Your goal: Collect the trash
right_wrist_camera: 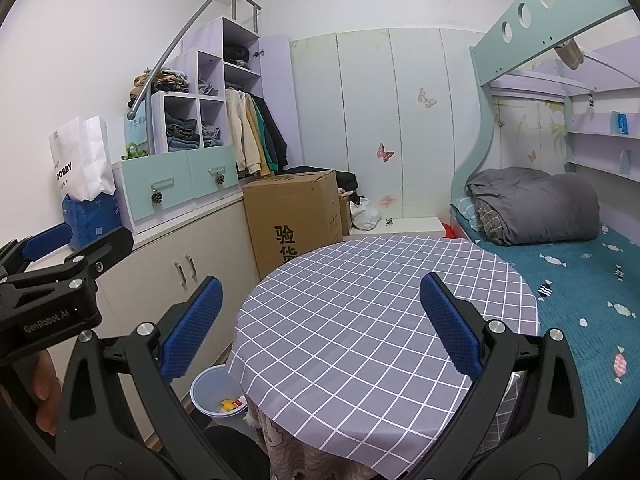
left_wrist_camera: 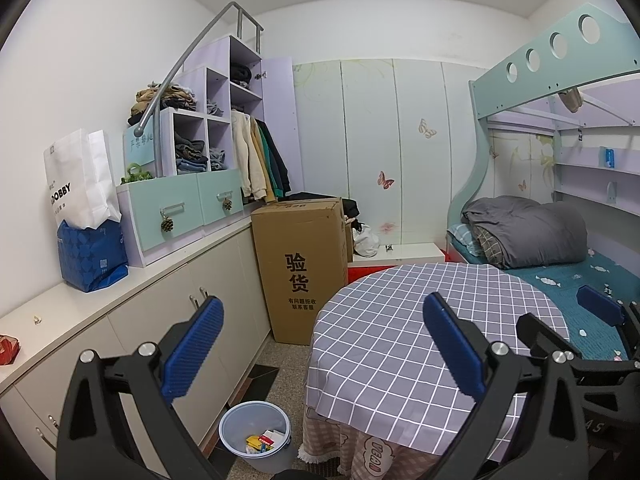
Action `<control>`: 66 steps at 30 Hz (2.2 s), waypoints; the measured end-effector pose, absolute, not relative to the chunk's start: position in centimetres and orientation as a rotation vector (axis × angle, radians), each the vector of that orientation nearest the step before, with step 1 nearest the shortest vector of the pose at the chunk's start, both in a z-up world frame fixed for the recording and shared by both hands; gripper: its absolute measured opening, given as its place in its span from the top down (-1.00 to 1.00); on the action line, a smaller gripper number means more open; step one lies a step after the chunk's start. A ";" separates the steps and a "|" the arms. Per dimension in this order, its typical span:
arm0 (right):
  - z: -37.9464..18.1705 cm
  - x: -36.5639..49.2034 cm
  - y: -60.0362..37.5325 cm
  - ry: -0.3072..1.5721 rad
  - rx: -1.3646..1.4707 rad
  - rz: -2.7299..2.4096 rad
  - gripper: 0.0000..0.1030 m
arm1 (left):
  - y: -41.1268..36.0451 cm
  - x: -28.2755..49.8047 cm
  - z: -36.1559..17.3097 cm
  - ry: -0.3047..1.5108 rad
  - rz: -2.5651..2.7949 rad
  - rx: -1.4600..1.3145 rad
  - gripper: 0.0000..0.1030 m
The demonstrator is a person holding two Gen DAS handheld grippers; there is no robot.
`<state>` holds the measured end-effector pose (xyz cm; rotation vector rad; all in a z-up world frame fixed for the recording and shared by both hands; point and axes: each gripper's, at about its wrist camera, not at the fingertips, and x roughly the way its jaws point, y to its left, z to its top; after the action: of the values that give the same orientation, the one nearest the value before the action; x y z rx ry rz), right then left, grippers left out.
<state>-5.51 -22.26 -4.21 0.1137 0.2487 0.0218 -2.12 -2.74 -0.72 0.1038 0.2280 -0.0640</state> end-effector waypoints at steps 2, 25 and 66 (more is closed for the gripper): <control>-4.2 -5.5 -22.3 0.249 0.114 0.023 -0.88 | -2.8 -2.1 -0.7 0.229 -0.063 0.104 -0.90; -4.6 -5.2 -22.5 0.262 0.117 0.036 -0.88 | -2.6 -2.1 -0.7 0.229 -0.065 0.103 -0.90; -5.6 -5.1 -22.8 0.286 0.122 0.044 -0.88 | -1.9 -1.7 -2.1 0.245 -0.072 0.106 -0.90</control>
<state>-5.10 -22.84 -5.57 0.1222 0.2859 0.0435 -1.67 -1.86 -2.08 0.1061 0.2454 -0.0718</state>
